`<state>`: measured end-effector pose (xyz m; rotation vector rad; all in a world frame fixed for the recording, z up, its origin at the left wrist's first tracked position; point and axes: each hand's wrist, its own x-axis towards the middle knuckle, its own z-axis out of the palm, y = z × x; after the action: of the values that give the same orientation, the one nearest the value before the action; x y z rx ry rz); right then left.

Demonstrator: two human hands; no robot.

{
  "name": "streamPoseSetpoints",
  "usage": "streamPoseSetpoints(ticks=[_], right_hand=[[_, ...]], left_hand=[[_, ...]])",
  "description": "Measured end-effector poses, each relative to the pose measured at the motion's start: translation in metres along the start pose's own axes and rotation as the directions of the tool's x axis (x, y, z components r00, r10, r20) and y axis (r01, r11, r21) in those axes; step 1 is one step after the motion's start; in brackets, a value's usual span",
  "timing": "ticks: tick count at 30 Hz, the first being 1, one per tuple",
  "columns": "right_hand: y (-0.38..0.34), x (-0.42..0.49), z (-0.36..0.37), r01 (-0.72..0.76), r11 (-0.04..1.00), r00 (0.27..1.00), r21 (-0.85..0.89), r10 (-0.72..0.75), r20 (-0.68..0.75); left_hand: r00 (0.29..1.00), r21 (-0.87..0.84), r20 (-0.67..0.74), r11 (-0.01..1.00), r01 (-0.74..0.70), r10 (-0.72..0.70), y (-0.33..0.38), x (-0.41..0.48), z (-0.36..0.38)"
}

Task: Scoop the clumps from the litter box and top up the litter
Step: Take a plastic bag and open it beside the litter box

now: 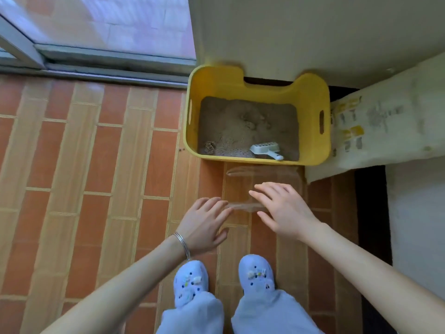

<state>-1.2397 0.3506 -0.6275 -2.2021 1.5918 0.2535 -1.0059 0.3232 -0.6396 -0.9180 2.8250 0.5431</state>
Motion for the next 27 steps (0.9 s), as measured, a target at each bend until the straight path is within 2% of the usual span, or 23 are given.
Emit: streamPoseSetpoints(ticks=[5, 11, 16, 21, 27], right_hand=[[0.041, 0.036, 0.1, 0.042, 0.997, 0.999, -0.059, -0.043, -0.003], [0.06, 0.06, 0.174, 0.09, 0.993, 0.989, -0.072, -0.098, -0.108], [0.063, 0.061, 0.194, 0.158, 0.984, 0.973, -0.079, -0.168, -0.156], [0.073, 0.055, 0.194, 0.118, 0.988, 0.985, -0.104, -0.129, -0.114], [0.071, 0.05, 0.188, 0.316, 0.905, 0.942, -0.286, -0.335, -0.016]], left_hand=[[0.999, 0.022, -0.042, 1.0, -0.005, 0.005, -0.028, 0.041, 0.104], [0.997, 0.047, -0.073, 0.999, -0.022, 0.025, -0.044, 0.064, 0.187], [0.991, 0.045, -0.125, 0.998, -0.042, 0.048, -0.054, 0.069, 0.209], [0.983, 0.096, -0.137, 0.989, -0.11, 0.122, -0.064, 0.081, 0.206], [0.941, 0.213, -0.071, 0.926, -0.311, 0.332, -0.064, 0.059, 0.196]])
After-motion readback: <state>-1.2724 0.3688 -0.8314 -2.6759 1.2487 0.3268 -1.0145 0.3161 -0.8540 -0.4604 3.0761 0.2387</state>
